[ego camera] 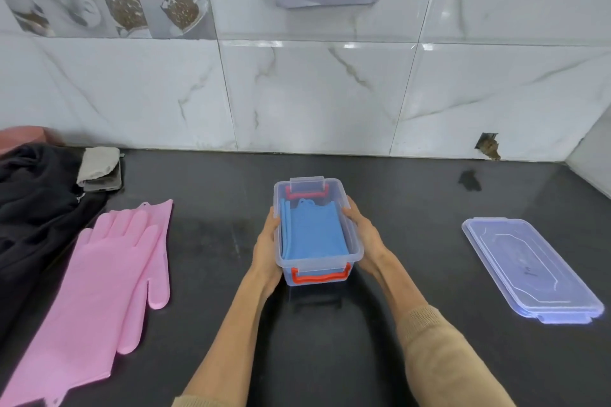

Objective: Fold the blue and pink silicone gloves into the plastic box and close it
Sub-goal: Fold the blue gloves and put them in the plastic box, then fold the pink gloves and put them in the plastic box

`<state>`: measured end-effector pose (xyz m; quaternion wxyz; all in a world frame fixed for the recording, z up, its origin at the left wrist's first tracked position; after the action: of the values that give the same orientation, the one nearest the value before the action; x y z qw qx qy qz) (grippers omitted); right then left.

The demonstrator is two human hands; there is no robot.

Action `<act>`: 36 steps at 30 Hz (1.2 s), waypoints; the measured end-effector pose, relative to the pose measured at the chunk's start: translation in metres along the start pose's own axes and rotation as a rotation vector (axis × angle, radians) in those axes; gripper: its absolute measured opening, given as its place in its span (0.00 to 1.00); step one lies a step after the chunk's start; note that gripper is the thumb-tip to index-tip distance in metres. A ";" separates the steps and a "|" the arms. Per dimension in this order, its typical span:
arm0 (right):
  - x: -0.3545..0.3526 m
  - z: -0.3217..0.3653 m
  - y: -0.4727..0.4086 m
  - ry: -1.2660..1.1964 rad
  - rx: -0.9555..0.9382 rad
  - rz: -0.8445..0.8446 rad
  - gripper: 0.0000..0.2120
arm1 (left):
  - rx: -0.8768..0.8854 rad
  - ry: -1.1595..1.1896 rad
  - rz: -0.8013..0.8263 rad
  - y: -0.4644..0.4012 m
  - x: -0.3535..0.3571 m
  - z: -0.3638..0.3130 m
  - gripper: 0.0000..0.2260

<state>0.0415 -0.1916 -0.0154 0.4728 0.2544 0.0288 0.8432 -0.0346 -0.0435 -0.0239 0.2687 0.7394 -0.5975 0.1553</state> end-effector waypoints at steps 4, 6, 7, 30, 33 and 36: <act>-0.006 -0.005 -0.003 -0.045 0.032 0.005 0.14 | 0.025 -0.024 -0.024 -0.005 -0.003 0.007 0.13; -0.016 -0.002 0.001 -0.064 0.036 -0.003 0.13 | 0.019 -0.033 -0.013 -0.008 0.004 0.014 0.12; -0.024 0.000 0.005 -0.079 0.034 -0.013 0.13 | 0.002 -0.035 -0.004 -0.011 0.011 0.019 0.12; -0.139 0.109 0.094 0.541 -0.250 -0.579 0.23 | 0.144 -0.357 0.013 -0.046 0.097 0.043 0.23; -0.081 0.101 0.048 0.609 -0.301 -0.437 0.26 | 0.254 -0.508 -0.156 -0.036 0.035 -0.010 0.22; -0.006 0.068 -0.003 0.751 -0.290 -0.198 0.26 | 0.324 -0.698 -0.317 -0.003 -0.029 -0.049 0.20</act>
<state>0.0772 -0.2075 0.0405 0.5391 -0.1442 0.1045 0.8232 -0.0337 0.0087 -0.0010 -0.0492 0.8633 -0.4991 -0.0558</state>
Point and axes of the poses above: each hand's wrist, its own y-axis away from the middle knuckle, its own x-axis out of the palm, z = x × y, the point moved 1 cm from there along -y, towards the middle knuckle, and after that the axes turned 8 degrees about z, right-handed, at the moved point
